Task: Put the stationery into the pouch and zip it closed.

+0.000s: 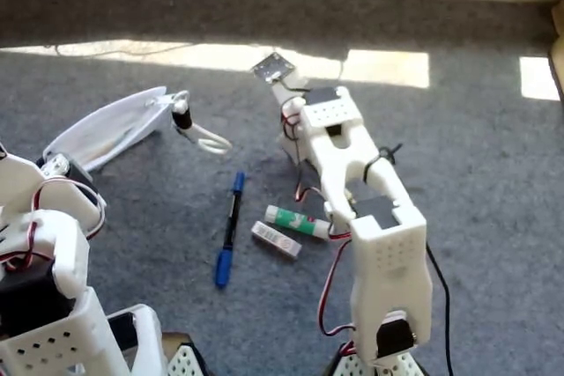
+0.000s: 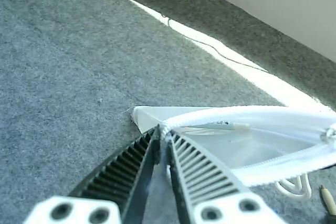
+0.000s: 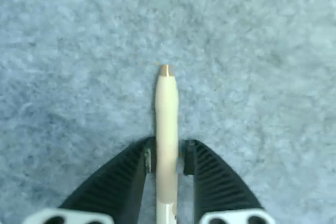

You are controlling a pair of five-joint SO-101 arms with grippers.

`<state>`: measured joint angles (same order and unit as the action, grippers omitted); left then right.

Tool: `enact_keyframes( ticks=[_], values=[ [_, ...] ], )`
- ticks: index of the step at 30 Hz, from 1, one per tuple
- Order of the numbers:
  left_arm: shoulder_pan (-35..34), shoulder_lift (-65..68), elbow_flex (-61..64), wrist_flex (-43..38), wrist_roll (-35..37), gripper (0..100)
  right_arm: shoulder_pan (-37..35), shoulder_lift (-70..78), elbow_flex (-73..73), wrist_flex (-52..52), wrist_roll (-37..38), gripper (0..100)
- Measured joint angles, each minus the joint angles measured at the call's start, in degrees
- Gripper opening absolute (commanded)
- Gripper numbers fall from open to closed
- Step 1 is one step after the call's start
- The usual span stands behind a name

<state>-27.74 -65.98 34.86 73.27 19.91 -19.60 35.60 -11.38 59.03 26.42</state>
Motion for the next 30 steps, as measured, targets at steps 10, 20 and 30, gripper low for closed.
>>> enact_keyframes(
  ticks=[10,20,30],
  values=[
    [0.00,0.00,0.00,0.00,0.00,1,-0.26,-7.38,3.87,1.49,0.00,0.3],
    [10.46,0.35,0.09,-1.58,0.00,1,-0.88,-31.91,18.37,3.25,-2.90,0.3],
    [21.63,0.35,-1.76,-2.11,0.00,1,-0.88,-56.79,28.57,3.25,-5.89,0.3]
  ],
)
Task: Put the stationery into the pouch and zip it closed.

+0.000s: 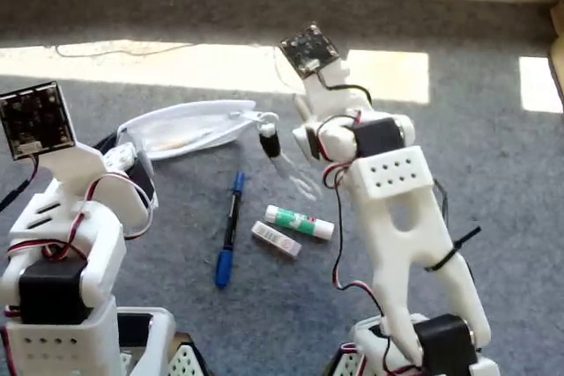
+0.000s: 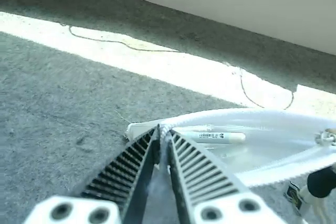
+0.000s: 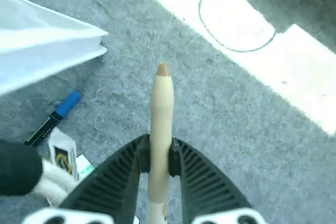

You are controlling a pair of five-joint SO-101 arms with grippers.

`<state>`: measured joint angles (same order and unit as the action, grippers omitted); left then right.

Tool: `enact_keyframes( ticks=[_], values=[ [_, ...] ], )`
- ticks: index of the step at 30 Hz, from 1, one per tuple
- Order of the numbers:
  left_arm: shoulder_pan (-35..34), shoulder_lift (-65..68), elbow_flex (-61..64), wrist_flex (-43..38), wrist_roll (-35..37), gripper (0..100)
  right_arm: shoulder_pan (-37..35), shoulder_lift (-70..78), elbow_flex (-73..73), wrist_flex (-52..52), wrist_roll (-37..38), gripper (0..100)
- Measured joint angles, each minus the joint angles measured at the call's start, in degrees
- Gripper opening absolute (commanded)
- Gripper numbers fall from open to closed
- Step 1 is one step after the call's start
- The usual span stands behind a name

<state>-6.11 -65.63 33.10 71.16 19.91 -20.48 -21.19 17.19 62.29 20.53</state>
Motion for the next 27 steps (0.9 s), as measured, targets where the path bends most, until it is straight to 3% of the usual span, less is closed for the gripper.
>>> enact_keyframes(
  ticks=[12,19,27],
  values=[
    [6.15,0.44,-0.09,-1.41,0.00,1,0.00,-22.07,2.37,0.00,-6.33,0.3],
    [6.15,11.34,-5.36,-1.85,0.53,1,0.00,-29.27,2.37,-0.26,-11.60,0.3],
    [6.07,14.24,-7.12,-2.29,2.81,1,-6.51,-33.67,2.37,-10.46,-15.38,0.3]
  ],
)
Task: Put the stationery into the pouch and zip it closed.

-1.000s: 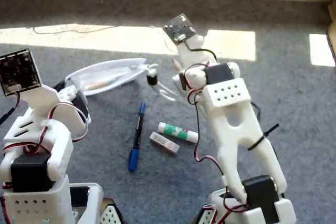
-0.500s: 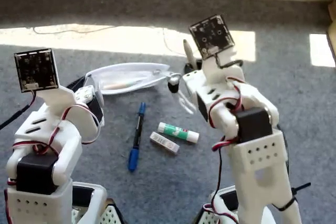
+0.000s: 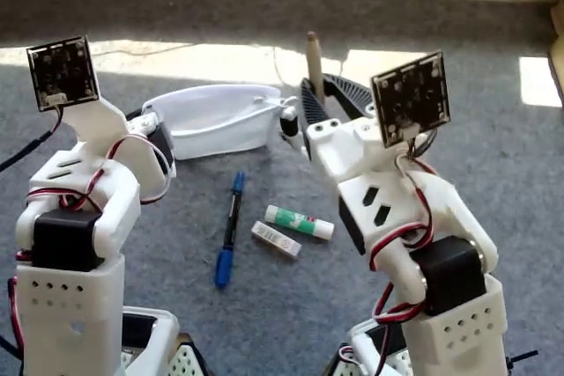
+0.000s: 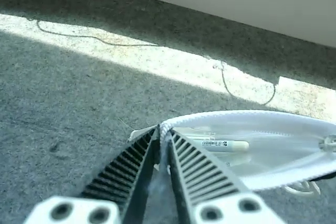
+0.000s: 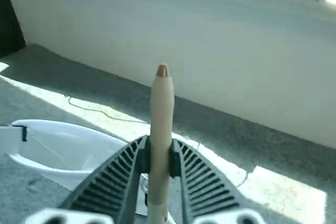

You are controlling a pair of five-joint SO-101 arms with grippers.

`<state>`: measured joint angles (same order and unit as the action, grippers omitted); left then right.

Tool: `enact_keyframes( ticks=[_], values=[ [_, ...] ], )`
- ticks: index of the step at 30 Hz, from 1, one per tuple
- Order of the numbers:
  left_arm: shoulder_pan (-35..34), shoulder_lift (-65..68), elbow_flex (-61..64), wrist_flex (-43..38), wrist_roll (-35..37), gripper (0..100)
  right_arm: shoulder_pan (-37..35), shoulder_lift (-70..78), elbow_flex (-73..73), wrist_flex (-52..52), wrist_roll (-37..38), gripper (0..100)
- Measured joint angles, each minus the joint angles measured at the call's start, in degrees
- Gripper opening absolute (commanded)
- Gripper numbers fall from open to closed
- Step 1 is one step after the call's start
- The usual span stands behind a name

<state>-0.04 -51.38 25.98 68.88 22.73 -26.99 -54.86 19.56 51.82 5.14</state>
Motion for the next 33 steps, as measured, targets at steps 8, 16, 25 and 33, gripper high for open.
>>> enact_keyframes(
  ticks=[8,16,25,33],
  values=[
    [-0.79,0.09,0.00,0.00,0.18,1,-7.21,0.88,0.00,-13.98,-0.26,0.3],
    [-1.14,0.09,0.00,0.00,0.18,1,-12.66,5.27,0.00,-26.20,-0.26,0.3],
    [-1.14,0.09,0.00,0.00,0.18,1,-15.12,11.43,3.60,-40.62,-0.26,0.3],
    [-1.14,0.09,0.00,0.18,0.18,1,-15.12,13.89,16.18,-53.27,-0.26,0.3]
  ],
)
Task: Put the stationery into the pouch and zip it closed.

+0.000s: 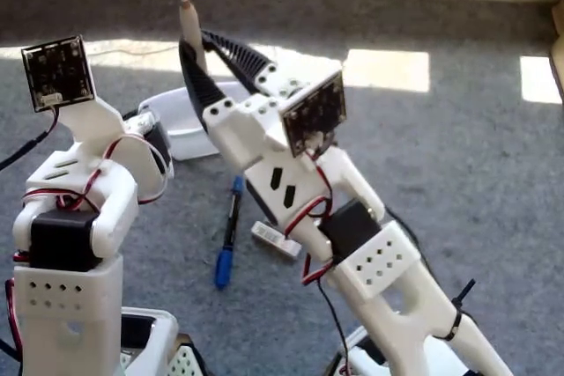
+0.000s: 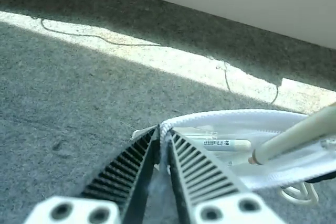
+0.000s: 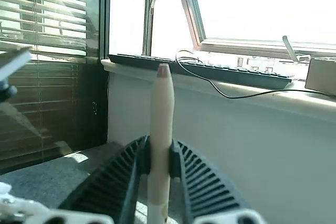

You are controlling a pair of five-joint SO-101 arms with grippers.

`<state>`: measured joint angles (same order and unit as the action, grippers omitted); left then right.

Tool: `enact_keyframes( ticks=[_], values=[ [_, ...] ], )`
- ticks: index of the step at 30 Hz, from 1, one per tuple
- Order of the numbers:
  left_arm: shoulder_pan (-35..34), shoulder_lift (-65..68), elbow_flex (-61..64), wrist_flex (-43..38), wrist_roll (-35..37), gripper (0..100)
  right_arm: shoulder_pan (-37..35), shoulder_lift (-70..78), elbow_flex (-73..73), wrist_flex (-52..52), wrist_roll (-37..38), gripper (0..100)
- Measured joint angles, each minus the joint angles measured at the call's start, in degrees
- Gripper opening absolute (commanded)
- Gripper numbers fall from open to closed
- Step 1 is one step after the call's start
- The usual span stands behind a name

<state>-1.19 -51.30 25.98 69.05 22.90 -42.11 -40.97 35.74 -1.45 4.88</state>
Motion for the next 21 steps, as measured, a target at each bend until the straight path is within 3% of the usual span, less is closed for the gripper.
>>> enact_keyframes(
  ticks=[7,18,21],
  values=[
    [0.00,0.00,0.00,0.00,0.00,1,0.35,0.00,9.14,-9.41,0.00,0.3],
    [-3.25,0.00,0.00,0.00,0.00,1,1.41,0.00,12.04,-10.11,0.00,0.5],
    [-3.34,0.00,0.00,0.00,0.00,1,1.41,0.00,12.57,-10.11,0.00,6.0]
  ],
)
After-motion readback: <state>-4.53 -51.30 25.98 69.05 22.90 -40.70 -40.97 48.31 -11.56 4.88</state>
